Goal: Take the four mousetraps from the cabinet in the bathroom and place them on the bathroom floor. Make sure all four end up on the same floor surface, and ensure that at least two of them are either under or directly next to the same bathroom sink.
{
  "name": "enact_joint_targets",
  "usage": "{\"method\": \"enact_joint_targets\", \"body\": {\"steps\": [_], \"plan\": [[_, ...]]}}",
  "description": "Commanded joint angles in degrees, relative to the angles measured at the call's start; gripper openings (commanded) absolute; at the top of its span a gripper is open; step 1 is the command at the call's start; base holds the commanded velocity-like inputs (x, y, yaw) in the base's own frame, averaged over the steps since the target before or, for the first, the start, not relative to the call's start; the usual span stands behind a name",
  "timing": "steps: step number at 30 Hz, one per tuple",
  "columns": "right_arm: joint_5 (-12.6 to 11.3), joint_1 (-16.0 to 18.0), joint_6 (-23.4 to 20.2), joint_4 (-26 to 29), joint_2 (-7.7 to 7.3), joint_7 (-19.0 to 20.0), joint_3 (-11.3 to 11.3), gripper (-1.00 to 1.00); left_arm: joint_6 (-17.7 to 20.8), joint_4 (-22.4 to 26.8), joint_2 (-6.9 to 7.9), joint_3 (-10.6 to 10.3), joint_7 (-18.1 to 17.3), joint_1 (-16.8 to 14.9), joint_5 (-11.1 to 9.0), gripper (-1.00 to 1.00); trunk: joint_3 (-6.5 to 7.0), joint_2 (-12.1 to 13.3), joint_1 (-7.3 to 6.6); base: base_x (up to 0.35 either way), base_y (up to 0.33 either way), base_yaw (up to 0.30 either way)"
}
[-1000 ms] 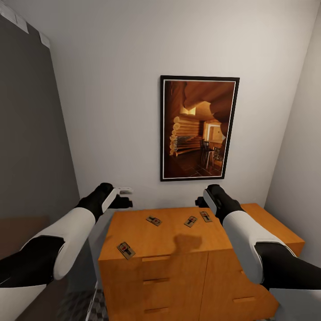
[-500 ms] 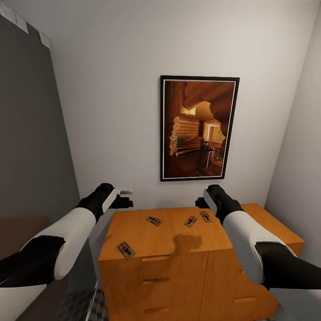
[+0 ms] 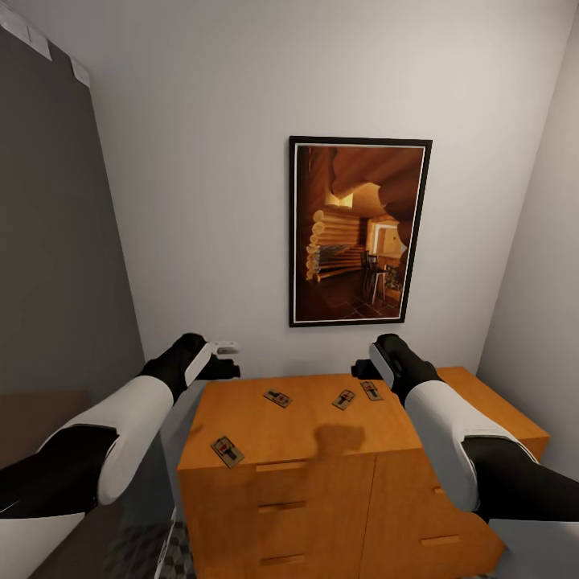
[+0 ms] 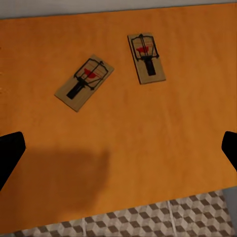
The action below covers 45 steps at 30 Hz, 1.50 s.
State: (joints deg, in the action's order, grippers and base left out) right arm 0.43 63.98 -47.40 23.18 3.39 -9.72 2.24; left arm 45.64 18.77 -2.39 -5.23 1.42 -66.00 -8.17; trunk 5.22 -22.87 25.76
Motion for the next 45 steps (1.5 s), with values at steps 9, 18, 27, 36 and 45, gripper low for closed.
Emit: {"method": "enact_joint_targets", "body": {"steps": [9,18,27,36,45], "plan": [[0.24,0.01,-0.02,0.03,-0.03,0.73,0.23,1.0,-3.17,-2.62,-0.17,-0.48,0.15,0.01,-0.45,1.0,-0.03,-0.05,0.02,0.0,0.0,0.0],[3.21,-0.47,2.87,-2.87,-0.61,3.63,0.31,1.0,-6.07,-5.52,-3.09,-0.7,0.32,0.28,-2.69,1.0,-0.03,-0.05,0.02,0.0,0.0,0.0],[2.75,-1.03,0.6,-5.78,-0.68,0.71,0.29,1.0,-4.16,-6.84,-2.61,-0.45,-0.12,0.04,-1.43,1.0,-0.03,-0.05,0.02,0.0,0.0,0.0],[2.81,-1.19,0.58,-5.85,-0.77,0.13,0.31,1.0,-2.05,-6.82,-2.69,-0.41,-0.14,0.0,-1.26,1.0,-0.03,-0.05,0.02,0.0,0.0,0.0],[3.01,-1.22,0.64,-5.78,-0.83,0.07,0.31,1.0,-2.92,-6.95,-2.71,-0.33,0.1,-0.01,-1.29,1.0,-0.03,-0.05,0.02,0.102,0.0,0.0]]}}
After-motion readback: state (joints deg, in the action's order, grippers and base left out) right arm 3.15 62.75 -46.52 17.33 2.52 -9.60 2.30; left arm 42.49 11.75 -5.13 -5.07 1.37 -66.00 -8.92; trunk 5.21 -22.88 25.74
